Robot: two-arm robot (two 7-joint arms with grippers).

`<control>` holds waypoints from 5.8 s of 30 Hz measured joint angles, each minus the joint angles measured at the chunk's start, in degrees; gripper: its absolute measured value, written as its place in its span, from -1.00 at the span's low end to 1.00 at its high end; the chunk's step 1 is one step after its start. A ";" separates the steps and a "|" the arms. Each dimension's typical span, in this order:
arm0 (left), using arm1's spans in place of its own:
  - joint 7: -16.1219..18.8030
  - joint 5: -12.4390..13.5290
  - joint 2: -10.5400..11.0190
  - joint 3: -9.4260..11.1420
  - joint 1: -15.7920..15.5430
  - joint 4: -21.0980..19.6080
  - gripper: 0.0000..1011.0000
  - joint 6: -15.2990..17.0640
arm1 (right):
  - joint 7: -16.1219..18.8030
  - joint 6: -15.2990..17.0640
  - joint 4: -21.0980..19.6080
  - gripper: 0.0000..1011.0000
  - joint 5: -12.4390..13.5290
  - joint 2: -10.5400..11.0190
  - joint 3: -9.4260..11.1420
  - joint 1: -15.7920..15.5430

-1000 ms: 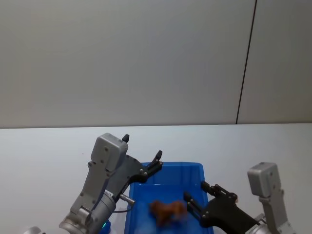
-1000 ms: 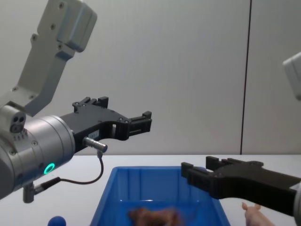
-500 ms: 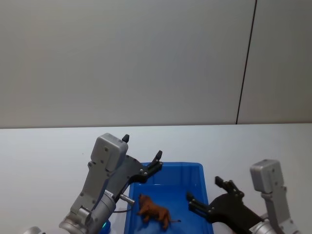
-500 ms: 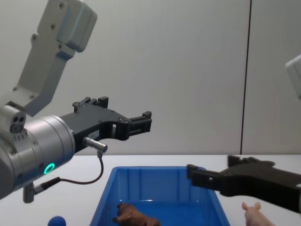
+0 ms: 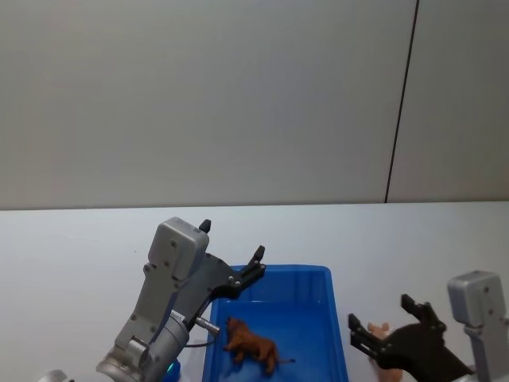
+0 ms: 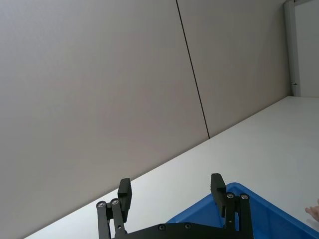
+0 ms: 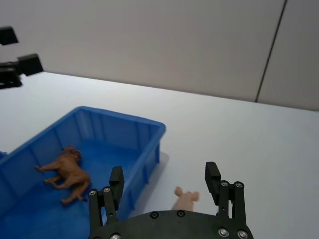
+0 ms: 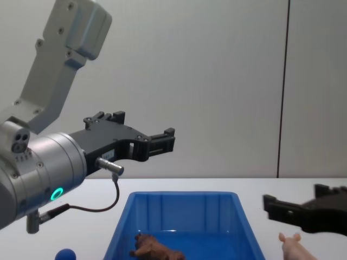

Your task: Pick up the two dolls from the table and place them into the box.

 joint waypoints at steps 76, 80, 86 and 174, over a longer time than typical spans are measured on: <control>0.00 0.00 0.00 0.00 0.00 0.00 0.98 0.00 | 1.19 -2.00 2.72 -0.27 -2.09 -1.55 -0.08 -0.42; 0.00 0.00 0.00 0.00 0.00 0.00 0.98 0.00 | 3.69 -2.53 2.26 -0.27 -2.41 -2.26 -0.49 0.94; 0.00 0.00 0.00 0.00 0.00 0.00 0.98 0.00 | 7.01 -2.61 2.84 -0.27 -2.96 -3.76 -1.20 3.27; 1.08 -13.34 10.28 -6.19 7.90 -8.15 0.98 21.87 | -7.13 -2.94 0.49 0.98 -1.52 -1.78 1.63 -0.57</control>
